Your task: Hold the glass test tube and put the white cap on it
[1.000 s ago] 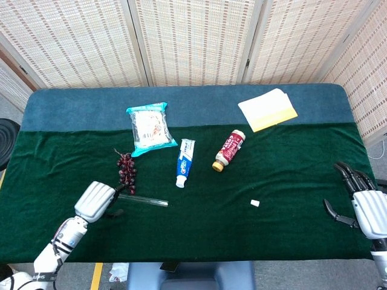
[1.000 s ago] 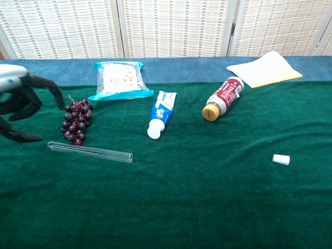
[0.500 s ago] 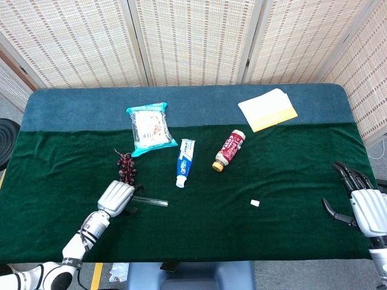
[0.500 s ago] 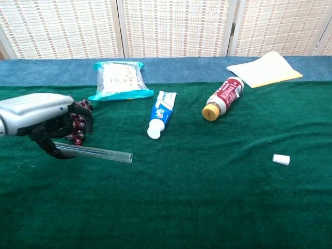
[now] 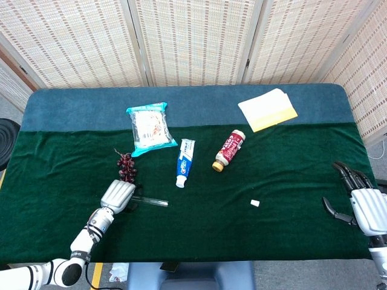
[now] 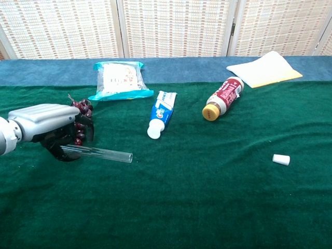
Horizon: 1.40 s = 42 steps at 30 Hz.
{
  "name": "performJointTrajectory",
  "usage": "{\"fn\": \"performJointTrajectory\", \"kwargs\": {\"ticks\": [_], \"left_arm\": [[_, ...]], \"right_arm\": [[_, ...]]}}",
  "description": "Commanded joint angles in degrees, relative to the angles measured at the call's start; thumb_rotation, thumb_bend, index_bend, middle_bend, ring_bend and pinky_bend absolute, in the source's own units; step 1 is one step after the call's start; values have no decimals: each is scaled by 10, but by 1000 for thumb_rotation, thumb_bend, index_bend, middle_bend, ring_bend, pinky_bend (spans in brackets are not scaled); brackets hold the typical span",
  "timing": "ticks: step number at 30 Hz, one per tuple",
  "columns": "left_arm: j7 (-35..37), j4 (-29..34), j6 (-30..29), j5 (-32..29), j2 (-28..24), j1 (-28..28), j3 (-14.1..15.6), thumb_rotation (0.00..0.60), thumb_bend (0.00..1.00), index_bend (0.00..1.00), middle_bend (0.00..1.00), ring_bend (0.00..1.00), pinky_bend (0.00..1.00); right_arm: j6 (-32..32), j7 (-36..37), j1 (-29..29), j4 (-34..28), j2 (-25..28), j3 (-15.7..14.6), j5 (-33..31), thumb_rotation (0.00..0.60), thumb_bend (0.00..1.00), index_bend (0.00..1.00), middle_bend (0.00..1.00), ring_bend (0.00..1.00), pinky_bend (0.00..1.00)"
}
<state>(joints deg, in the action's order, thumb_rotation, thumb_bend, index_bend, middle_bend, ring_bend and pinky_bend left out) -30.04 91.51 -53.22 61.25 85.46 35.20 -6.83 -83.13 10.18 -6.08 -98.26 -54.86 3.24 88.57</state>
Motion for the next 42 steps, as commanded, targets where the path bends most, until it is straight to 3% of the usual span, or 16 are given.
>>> {"fn": "performJointTrajectory", "kwargs": {"ticks": [1,9,42], "left_arm": [[2,7,0,-5,-4,1,7,600,352,462,952,922,905],[5,26,-11,9,-11,3,21,600,352,477,953,922,905],[10,-12,-30,-22,23,19,30,600,414,568,966,930,910]], "right_arm": [[1,1,0,1,0,0,-1,180,459,0,102,172,130],[2,2,0,2,-1,-1,-4,181,460,0,103,172,130],[10,17,2,12,-2,-2,-16,182,459,0,117,171,130]]}}
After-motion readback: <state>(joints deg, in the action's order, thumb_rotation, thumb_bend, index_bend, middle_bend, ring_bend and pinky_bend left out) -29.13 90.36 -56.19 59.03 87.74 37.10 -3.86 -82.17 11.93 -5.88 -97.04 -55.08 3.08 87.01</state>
